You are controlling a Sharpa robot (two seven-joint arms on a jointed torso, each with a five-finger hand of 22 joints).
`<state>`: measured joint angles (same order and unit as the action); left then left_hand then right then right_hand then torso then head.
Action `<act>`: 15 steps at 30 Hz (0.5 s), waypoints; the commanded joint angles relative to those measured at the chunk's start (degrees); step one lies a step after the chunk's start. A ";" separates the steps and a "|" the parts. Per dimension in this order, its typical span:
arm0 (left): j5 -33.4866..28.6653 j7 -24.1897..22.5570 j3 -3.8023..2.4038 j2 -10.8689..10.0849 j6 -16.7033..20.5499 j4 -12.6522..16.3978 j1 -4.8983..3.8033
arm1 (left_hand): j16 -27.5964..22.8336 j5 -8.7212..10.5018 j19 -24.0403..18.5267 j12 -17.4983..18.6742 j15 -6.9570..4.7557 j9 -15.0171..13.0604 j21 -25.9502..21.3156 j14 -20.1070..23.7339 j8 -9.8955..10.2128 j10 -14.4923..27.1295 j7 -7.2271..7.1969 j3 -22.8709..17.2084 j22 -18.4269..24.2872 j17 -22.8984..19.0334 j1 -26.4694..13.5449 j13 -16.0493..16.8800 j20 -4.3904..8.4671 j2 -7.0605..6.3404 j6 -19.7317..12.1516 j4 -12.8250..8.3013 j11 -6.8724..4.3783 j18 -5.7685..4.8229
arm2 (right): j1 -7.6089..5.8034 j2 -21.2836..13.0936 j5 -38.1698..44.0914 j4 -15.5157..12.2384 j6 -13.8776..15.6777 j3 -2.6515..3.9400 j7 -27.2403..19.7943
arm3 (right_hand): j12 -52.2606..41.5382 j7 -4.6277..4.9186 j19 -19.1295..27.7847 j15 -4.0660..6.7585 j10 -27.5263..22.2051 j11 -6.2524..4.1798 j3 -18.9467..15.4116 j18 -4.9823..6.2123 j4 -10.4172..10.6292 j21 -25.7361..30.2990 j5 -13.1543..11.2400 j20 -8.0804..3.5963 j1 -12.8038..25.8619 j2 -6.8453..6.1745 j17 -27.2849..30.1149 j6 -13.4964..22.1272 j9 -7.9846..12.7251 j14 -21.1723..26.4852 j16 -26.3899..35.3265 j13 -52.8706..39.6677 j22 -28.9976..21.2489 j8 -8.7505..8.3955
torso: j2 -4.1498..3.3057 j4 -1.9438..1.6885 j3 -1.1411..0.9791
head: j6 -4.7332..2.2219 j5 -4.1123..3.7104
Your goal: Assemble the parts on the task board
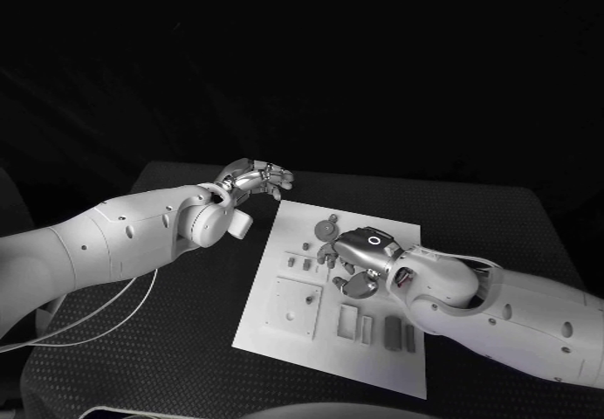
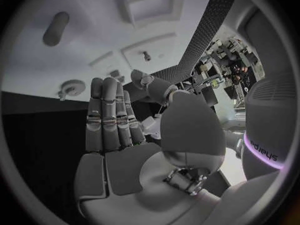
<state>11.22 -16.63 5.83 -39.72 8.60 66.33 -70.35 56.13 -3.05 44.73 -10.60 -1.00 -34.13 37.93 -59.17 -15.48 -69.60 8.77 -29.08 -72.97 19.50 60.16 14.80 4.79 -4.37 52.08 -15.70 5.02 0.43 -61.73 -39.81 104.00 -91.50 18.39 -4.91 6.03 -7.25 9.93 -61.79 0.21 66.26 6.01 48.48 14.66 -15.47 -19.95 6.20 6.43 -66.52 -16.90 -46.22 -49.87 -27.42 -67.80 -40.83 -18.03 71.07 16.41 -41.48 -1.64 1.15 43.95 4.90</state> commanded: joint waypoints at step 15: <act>-0.35 -0.49 -0.01 -0.07 -0.96 -0.18 -0.04 | -0.32 -0.01 0.11 -0.39 0.28 -0.07 -0.33 -0.06 0.37 0.35 0.10 -0.02 -0.11 0.10 -0.08 -0.04 1.55 -0.59 -0.39 0.39 -0.08 -0.02 | -2.82 -9.28 -6.68 -0.76 -10.43 1.40 1.15 | 3.29 -1.13 0.90 -1.75 -5.58 1.89 -11.64 0.34 -0.59 0.21 -2.16 -0.10 8.16 -0.16 1.77 4.22 1.16 2.20 -2.99 2.04 1.32 -1.24 | 0.00 0.34 -0.09 | -1.91 -1.56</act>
<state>11.22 -16.62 5.85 -39.85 8.50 66.10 -70.33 56.13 -3.05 44.73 -10.60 -1.00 -34.12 37.93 -59.16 -15.48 -69.61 8.76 -29.07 -73.02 19.54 60.16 14.80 4.79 -4.37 52.07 -15.70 5.01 0.43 -64.60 -49.03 97.89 -92.32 12.93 -3.49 6.36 -4.17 9.05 -61.18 -1.55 61.09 7.71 37.21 14.44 -16.08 -19.91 3.77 6.42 -58.72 -17.11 -44.50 -45.78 -26.31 -65.87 -43.62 -16.13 72.37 15.42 -41.36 -1.27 1.14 42.08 3.46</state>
